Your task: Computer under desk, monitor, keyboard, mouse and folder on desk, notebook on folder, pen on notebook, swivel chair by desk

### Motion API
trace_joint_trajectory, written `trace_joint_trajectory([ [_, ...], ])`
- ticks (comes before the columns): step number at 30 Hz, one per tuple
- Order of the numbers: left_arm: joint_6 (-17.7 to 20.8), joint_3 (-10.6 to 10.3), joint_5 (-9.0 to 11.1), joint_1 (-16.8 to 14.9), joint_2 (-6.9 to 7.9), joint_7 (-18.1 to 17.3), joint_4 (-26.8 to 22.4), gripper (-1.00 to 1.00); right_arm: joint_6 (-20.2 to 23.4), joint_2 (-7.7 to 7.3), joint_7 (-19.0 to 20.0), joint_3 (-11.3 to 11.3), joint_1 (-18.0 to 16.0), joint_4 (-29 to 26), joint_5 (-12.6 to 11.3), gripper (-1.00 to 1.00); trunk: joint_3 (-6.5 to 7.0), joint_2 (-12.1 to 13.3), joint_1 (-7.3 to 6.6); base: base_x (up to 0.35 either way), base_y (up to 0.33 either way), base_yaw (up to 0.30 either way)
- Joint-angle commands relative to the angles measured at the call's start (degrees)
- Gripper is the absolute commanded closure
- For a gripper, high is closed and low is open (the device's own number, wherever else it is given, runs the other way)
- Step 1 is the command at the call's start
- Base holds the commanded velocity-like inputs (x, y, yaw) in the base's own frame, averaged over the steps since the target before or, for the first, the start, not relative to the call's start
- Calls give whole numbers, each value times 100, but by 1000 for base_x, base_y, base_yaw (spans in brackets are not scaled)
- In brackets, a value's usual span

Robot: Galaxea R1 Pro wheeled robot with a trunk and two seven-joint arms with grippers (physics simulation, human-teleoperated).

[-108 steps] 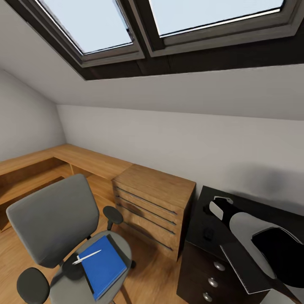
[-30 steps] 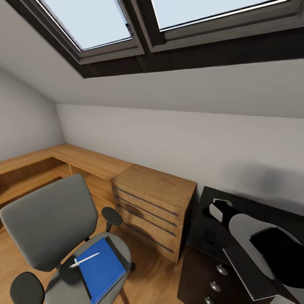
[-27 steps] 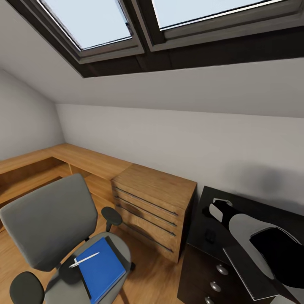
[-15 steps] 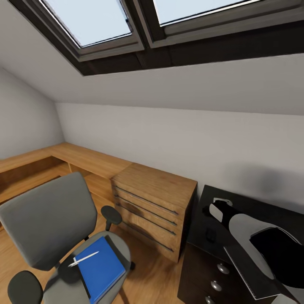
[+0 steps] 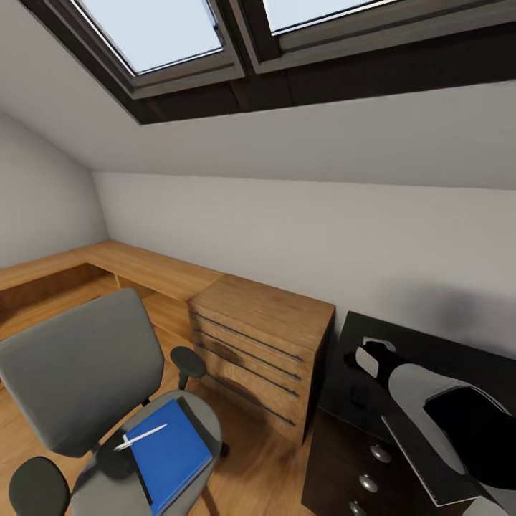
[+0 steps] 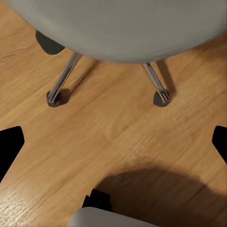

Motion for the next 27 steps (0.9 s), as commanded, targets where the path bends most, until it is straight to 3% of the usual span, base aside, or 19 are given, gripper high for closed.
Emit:
trace_joint_trajectory([
  [1,-17,26,6,-4,1,-13,8,-100,39,-3,-23,49,-2,6,-130,-100,-25,-46,23,0,0,0],
  [9,-17,26,6,-4,-1,-13,5,-100,45,-4,-15,49,-1,115,-370,-100,-169,-367,199,0,0,0],
  [27,-17,26,6,-4,6,-13,5,-100,38,-21,-13,49,8,158,-430,-100,-492,-1089,594,0,0,0],
])
